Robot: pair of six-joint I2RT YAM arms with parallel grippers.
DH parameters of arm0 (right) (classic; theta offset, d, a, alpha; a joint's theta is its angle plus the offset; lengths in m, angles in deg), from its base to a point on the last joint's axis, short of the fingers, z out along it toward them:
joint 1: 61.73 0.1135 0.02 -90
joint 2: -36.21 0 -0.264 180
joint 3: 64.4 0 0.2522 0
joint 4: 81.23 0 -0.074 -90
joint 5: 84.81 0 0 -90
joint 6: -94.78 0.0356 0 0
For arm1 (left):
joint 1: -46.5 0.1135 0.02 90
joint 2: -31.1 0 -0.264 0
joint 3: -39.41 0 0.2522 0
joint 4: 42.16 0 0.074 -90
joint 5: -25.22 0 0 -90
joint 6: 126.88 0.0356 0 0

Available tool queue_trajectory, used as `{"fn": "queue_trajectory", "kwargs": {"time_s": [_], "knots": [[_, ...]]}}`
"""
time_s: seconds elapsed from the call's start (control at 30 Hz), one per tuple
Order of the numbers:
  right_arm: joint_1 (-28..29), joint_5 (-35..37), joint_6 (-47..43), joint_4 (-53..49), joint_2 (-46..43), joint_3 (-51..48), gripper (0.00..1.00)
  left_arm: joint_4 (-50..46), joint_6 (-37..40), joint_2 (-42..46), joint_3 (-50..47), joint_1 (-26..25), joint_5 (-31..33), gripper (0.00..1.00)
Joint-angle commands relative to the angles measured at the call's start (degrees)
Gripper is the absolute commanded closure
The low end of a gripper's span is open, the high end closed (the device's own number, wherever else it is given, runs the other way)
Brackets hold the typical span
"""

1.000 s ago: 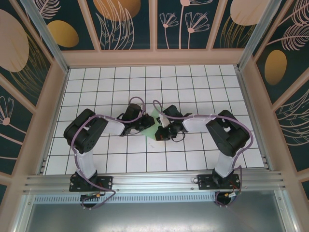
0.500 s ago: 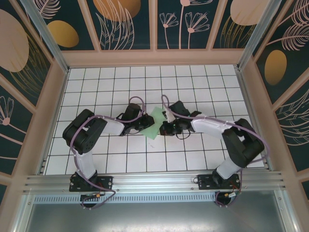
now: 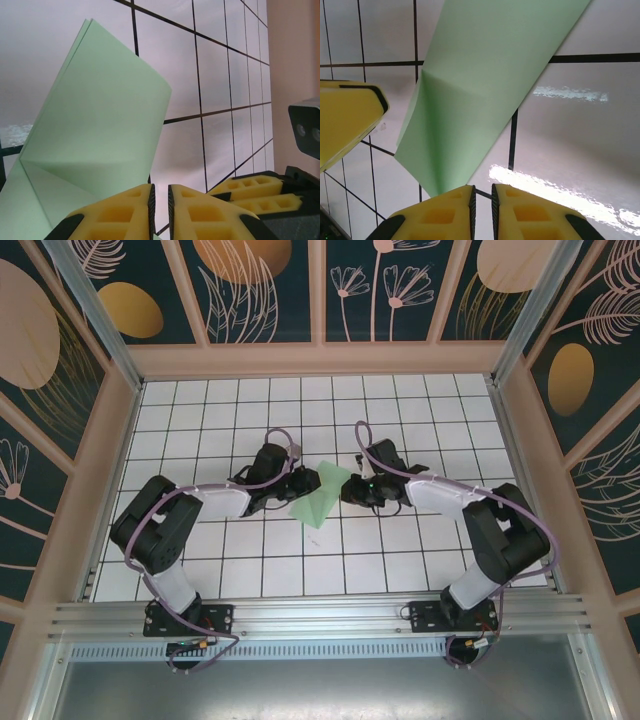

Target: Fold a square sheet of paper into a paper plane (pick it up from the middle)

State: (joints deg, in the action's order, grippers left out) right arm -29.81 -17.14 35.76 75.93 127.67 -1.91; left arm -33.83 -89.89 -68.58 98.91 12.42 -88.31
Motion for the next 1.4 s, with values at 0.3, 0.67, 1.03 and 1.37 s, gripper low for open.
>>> {"fn": "queue_trajectory", "kwargs": {"time_s": [0.3, 0.67, 1.03, 1.37], "knots": [[-0.3, -0.8, 3.3, 4.5, 2.4, 0.8, 0.74, 0.0, -1.6, 8.5, -5.6, -0.1, 4.2, 0.77], [-0.2, -2.7, 4.6, 7.8, 0.1, -0.9, 0.84, 2.4, -3.3, -0.2, -4.6, -2.4, -1.6, 0.93], [3.7, -5.2, 6.2, 8.7, -0.9, -3.3, 0.97, 3.5, -4.6, -5.4, -4.1, -2.7, 0.9, 0.93], [7.6, -7.4, 6.9, 9.7, 5.8, -0.3, 1.00, 4.6, -4.8, -4.3, -5.1, -2.7, 1.5, 0.90]]}}
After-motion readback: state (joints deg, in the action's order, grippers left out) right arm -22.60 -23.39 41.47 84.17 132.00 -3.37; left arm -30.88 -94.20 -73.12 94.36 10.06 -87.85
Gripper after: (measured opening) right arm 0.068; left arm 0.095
